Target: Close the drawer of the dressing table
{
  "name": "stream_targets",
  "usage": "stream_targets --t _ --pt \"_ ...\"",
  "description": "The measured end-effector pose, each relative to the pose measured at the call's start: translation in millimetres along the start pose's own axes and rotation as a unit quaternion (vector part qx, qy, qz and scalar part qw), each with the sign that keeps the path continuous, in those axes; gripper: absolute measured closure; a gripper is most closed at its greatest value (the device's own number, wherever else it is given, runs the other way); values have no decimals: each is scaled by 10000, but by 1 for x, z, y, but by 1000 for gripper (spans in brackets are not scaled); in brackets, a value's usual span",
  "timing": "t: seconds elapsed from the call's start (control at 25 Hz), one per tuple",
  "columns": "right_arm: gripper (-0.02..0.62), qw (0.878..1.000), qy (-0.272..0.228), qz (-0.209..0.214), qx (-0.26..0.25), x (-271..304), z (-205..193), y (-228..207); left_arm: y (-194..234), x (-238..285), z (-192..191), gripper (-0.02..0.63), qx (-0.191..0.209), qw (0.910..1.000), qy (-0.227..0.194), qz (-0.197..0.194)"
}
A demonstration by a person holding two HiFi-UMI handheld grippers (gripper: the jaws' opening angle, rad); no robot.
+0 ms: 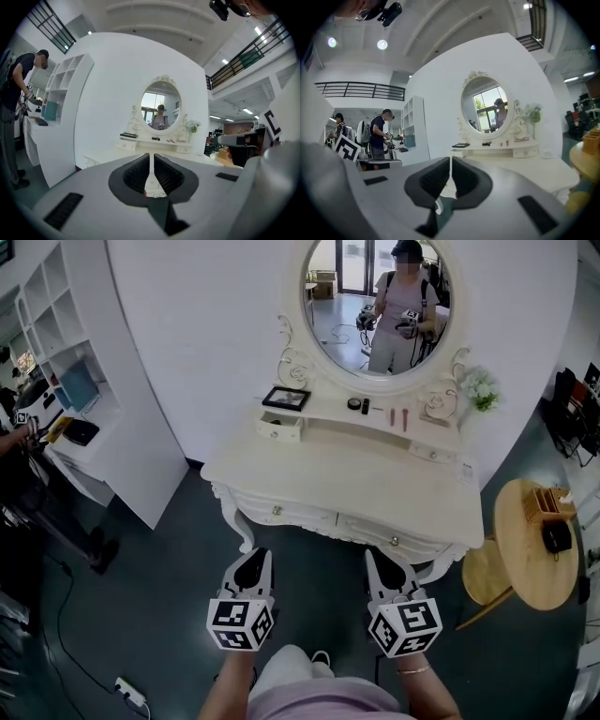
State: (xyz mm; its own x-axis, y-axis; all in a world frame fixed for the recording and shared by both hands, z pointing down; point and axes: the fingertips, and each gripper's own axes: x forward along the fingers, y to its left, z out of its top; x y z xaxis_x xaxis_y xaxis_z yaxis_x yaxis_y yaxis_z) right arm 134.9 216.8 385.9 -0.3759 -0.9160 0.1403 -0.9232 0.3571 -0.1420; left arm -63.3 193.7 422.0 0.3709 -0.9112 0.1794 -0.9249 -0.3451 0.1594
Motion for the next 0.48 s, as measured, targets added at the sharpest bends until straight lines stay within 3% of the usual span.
stream_targets --t 0.48 --pt "589 10000 -16 27 20 16 4 -9 15 22 3 477 -36 9999 44 162"
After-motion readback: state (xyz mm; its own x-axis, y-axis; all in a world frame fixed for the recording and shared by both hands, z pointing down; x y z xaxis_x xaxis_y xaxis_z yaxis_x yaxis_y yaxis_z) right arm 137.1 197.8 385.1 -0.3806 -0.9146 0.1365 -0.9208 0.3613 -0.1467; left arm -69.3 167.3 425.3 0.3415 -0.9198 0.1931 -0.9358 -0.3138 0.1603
